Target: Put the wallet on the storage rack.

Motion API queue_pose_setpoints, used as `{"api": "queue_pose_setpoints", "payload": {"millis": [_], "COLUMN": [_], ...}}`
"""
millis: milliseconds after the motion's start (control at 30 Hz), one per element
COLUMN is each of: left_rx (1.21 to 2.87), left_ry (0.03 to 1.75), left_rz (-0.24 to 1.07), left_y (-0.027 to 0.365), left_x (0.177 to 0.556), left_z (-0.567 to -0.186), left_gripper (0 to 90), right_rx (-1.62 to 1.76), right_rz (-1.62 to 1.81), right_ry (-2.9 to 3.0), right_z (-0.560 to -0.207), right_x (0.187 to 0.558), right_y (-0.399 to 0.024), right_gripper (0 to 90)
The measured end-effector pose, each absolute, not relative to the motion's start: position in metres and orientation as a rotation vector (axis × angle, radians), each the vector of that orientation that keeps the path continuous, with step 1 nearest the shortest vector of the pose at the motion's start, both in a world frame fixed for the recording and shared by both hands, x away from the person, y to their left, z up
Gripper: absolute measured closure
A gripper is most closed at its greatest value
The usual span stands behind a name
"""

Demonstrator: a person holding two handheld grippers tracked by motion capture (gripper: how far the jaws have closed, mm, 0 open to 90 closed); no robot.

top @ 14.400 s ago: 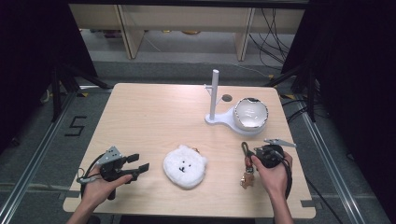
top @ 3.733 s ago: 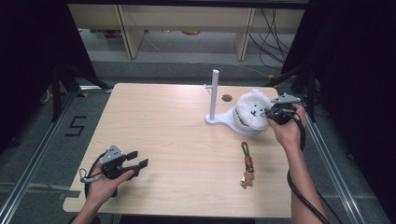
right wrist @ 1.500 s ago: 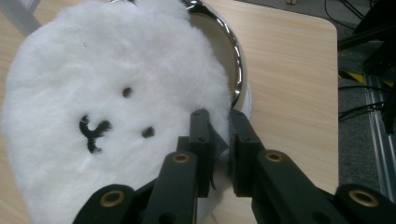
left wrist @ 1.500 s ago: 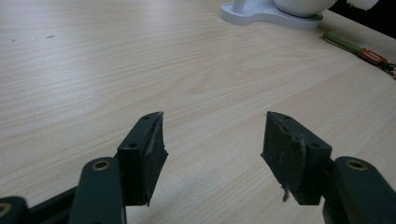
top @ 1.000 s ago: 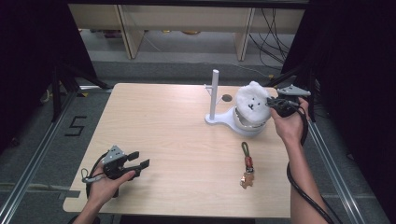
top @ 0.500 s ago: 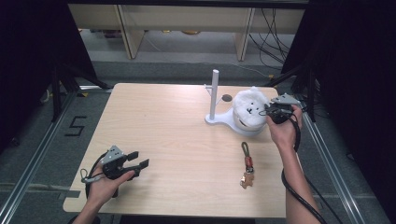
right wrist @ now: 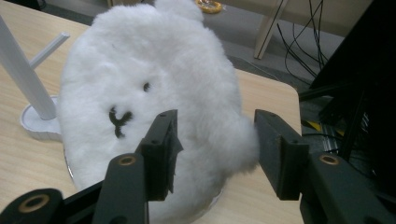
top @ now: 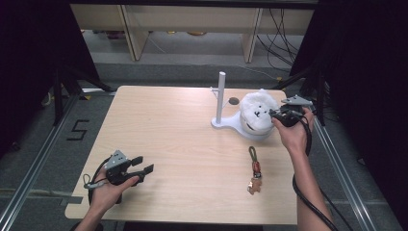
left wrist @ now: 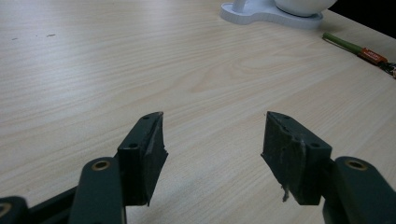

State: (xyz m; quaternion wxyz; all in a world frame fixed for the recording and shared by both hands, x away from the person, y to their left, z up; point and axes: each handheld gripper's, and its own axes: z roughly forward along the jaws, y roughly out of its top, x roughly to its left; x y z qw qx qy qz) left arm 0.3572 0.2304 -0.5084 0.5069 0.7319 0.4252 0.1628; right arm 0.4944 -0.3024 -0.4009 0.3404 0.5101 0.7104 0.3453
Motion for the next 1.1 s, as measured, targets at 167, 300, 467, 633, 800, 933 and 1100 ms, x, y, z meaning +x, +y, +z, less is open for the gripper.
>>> {"api": "queue_pose_setpoints", "payload": {"millis": [167,300,467,633,800,933,1100], "left_rx": [1.771,1.768,1.772,1.771,1.771,1.77,1.771], "left_ry": [1.026,1.015,1.022,1.026,1.022,1.014,1.009], "left_rz": [0.392,0.386,0.391,0.393,0.394,0.392,0.391], "left_y": [0.229,0.228,0.228,0.229,0.228,0.228,0.227], "left_x": [0.357,0.357,0.357,0.357,0.358,0.358,0.358], "left_z": [-0.508,-0.509,-0.508,-0.507,-0.506,-0.506,-0.507], "left_gripper": [38.1,38.1,38.1,38.1,38.1,38.1,38.1], "right_rx": [1.387,1.422,1.511,1.588,1.644,1.667,1.73], "right_rz": [0.943,0.948,0.96,0.921,0.838,0.818,0.83], "right_ry": [1.865,1.874,1.915,1.985,2.064,2.083,2.096], "right_z": [-0.397,-0.397,-0.402,-0.412,-0.415,-0.416,-0.417], "right_x": [0.485,0.479,0.466,0.454,0.447,0.443,0.436], "right_y": [-0.309,-0.312,-0.312,-0.31,-0.305,-0.302,-0.299], "right_gripper": [51.3,53.7,54.1,54.8,54.5,52.2,50.4]}}
